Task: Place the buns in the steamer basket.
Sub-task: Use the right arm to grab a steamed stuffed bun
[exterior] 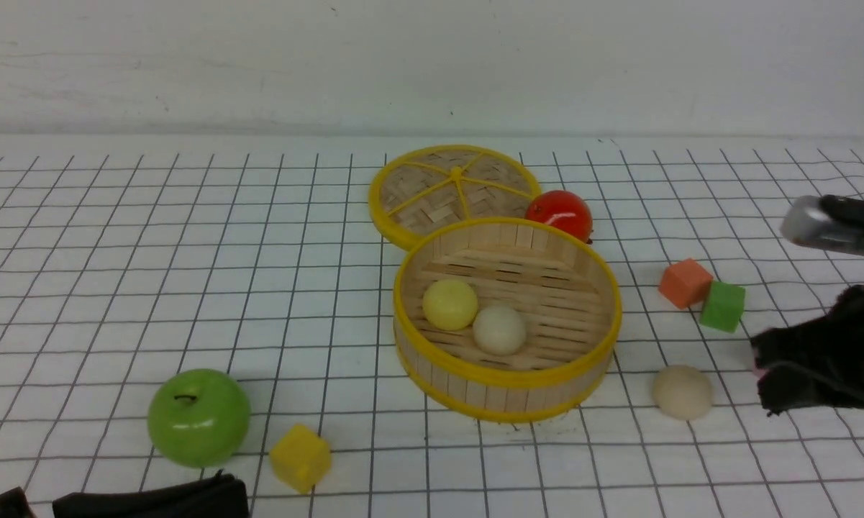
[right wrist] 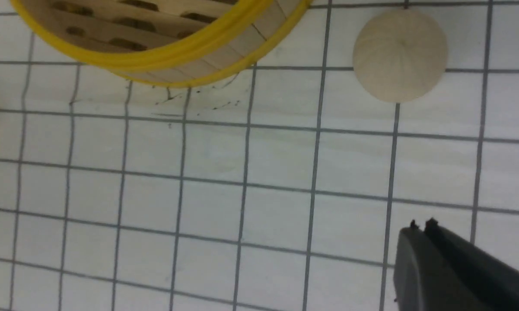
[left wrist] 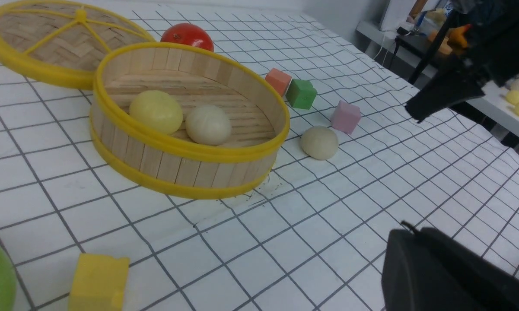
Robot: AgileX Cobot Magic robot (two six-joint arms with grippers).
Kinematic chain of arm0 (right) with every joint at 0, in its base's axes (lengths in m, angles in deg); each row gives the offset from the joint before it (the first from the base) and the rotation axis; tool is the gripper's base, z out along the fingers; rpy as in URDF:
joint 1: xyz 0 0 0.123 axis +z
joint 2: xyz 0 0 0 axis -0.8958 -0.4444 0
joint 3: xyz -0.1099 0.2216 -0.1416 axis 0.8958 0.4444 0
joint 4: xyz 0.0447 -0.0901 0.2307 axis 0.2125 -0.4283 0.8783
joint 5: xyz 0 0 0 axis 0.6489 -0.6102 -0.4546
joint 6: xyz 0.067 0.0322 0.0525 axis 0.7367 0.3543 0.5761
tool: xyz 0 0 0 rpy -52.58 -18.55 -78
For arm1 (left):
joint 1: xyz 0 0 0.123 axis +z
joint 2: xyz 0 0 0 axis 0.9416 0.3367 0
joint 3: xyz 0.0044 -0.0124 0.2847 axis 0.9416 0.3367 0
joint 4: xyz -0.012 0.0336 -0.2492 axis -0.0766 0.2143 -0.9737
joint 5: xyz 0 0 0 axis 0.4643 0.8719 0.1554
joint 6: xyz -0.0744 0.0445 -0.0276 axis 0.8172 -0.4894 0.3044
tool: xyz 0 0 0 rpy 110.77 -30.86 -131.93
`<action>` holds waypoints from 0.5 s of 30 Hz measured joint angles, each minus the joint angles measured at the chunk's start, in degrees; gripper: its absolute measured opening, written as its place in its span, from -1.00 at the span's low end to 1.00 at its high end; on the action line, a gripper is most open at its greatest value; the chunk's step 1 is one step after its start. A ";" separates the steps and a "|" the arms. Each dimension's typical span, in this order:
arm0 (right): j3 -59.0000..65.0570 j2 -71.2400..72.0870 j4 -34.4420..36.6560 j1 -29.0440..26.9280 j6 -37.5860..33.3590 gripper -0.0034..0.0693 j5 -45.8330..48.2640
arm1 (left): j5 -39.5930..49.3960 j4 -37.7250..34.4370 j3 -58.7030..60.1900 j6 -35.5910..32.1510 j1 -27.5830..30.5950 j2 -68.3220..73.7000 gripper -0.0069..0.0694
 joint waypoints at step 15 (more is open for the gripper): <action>-13.77 -22.69 -1.84 0.00 1.19 0.00 -3.73 | 0.38 0.70 0.00 -0.05 0.00 0.00 -0.85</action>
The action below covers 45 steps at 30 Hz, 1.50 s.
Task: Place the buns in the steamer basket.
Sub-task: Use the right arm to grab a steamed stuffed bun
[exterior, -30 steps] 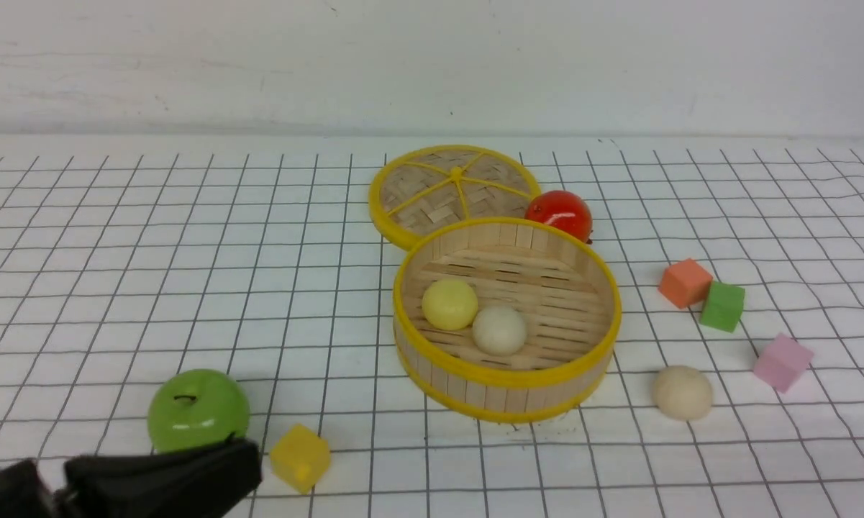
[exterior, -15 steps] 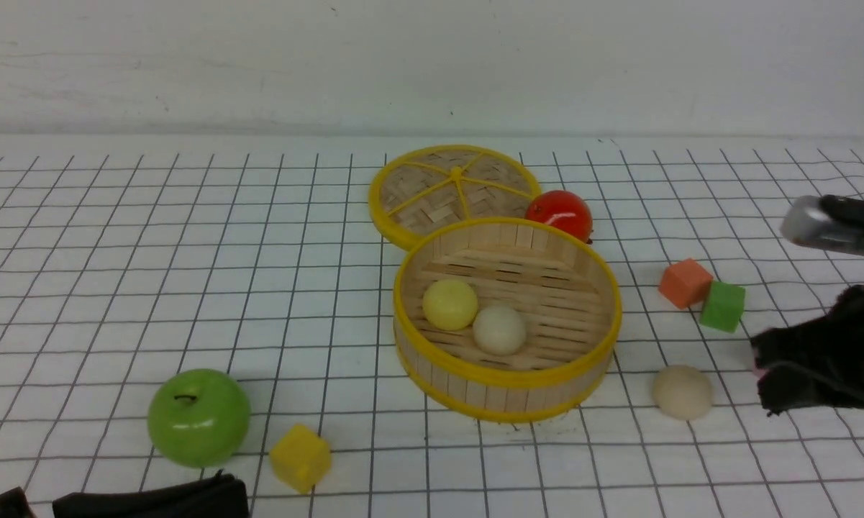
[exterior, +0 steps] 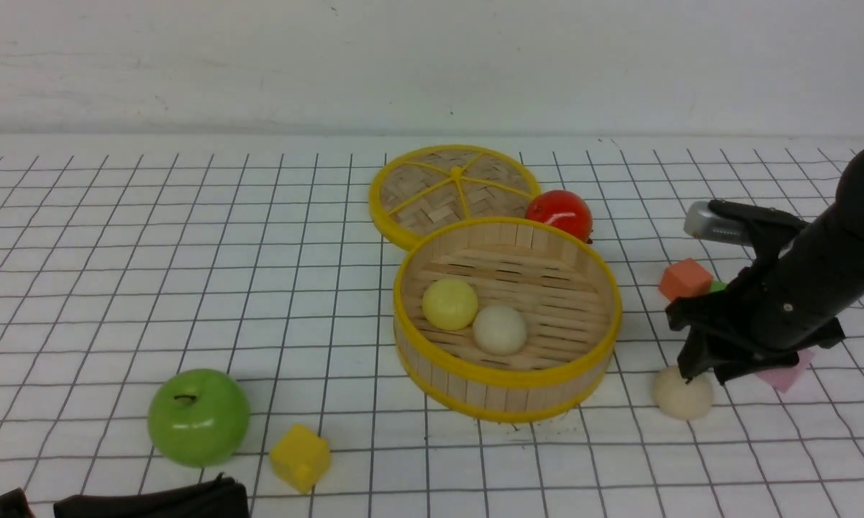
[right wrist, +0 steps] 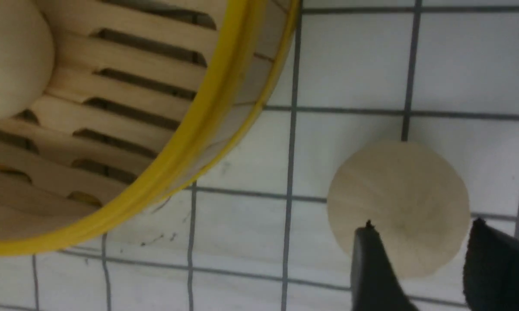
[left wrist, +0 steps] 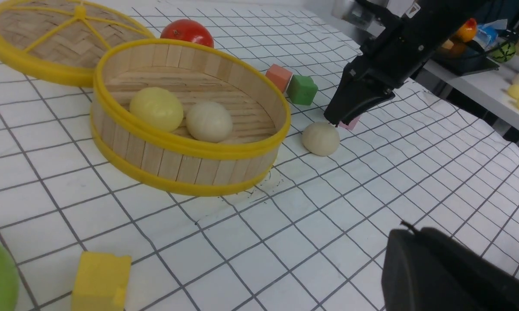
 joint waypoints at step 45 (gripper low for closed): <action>-0.13 -4.35 -11.41 4.08 9.54 -0.39 -7.16 | -0.05 2.70 0.00 0.06 0.00 0.00 -0.85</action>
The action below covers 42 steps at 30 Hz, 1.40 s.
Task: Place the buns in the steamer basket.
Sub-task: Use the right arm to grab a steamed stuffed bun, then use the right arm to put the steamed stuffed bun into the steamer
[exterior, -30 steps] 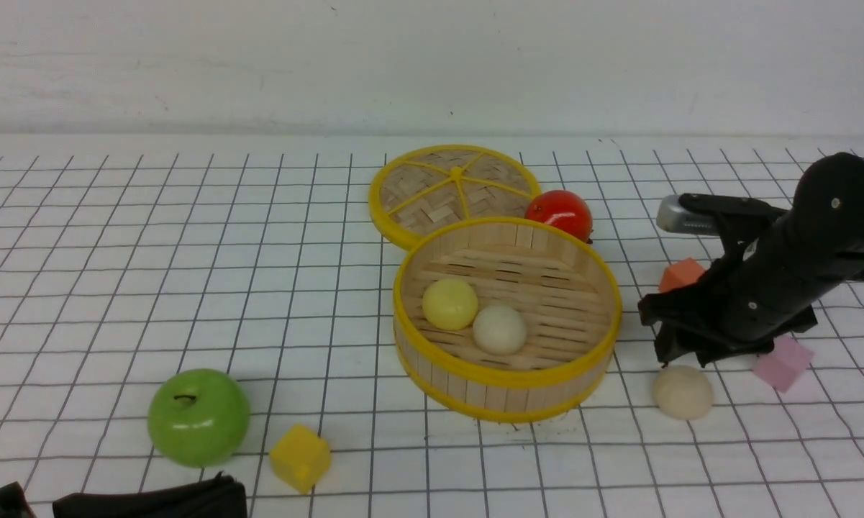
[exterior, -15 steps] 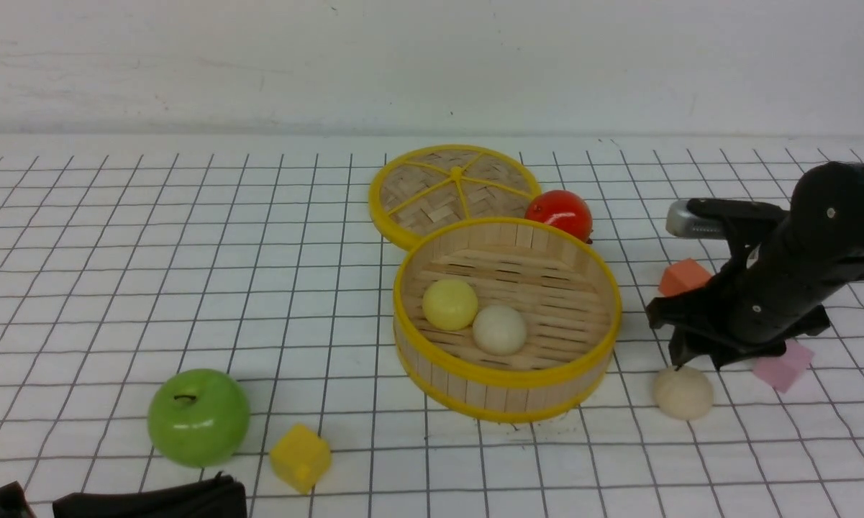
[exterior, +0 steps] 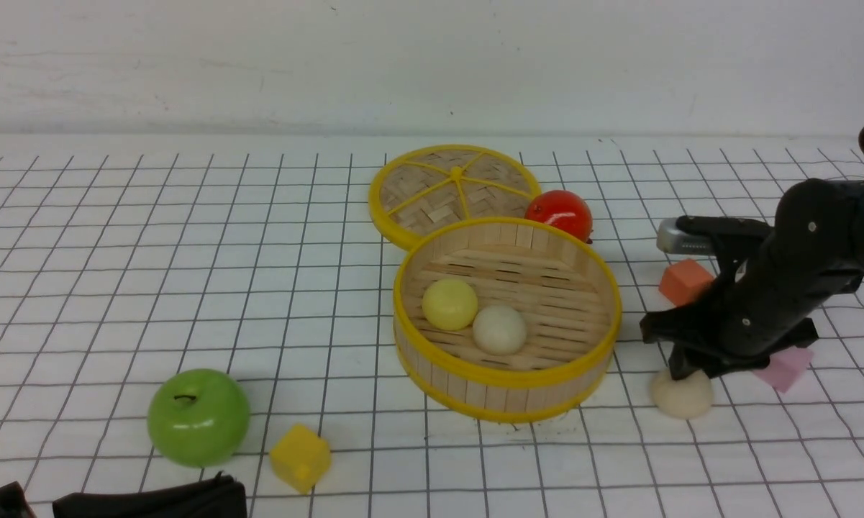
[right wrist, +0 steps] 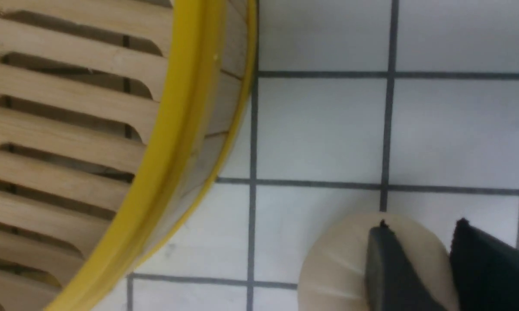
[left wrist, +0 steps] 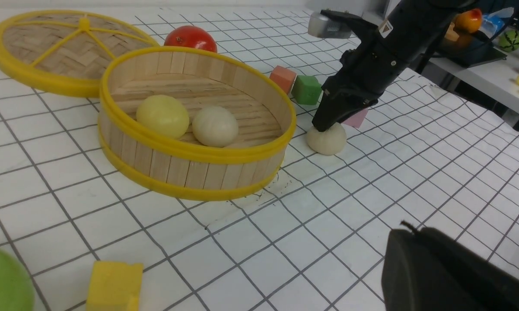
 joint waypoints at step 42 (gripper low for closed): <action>-15.50 -10.55 33.08 5.09 -28.92 0.02 -12.53 | -0.24 0.00 0.00 0.00 0.00 0.00 -0.78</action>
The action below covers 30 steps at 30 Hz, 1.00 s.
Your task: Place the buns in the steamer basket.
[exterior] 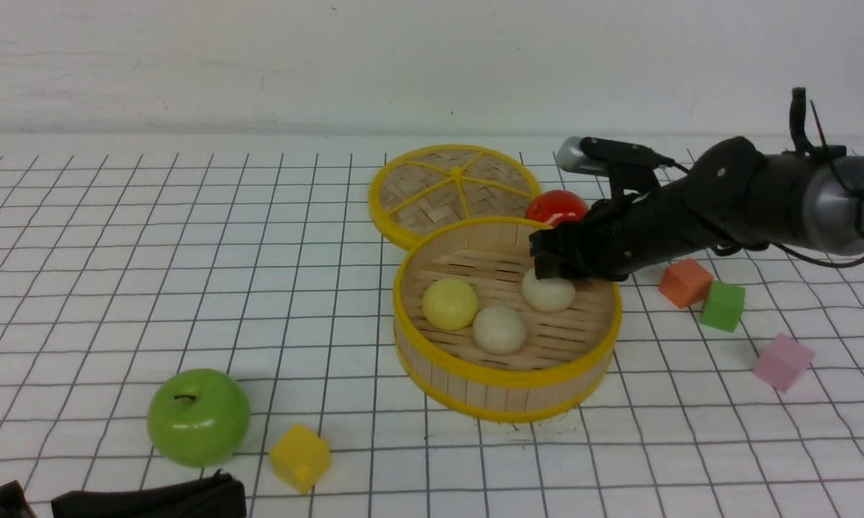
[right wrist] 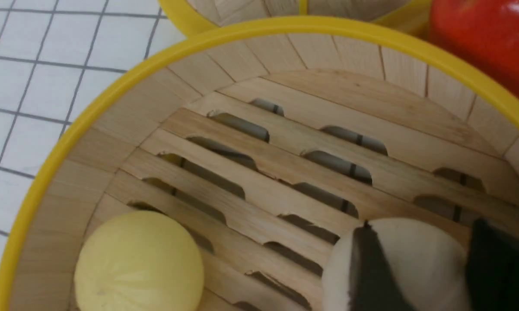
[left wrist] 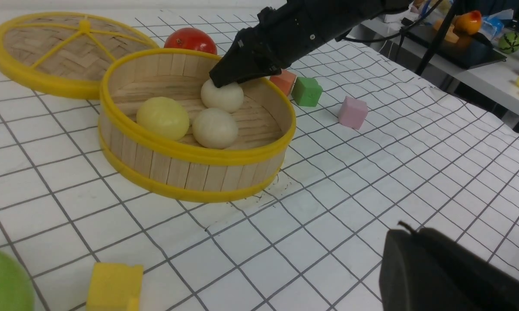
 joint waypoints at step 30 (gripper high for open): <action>33.19 58.93 -41.54 1.66 38.30 -0.96 36.03 | 0.00 0.00 0.00 0.00 0.00 0.00 -0.72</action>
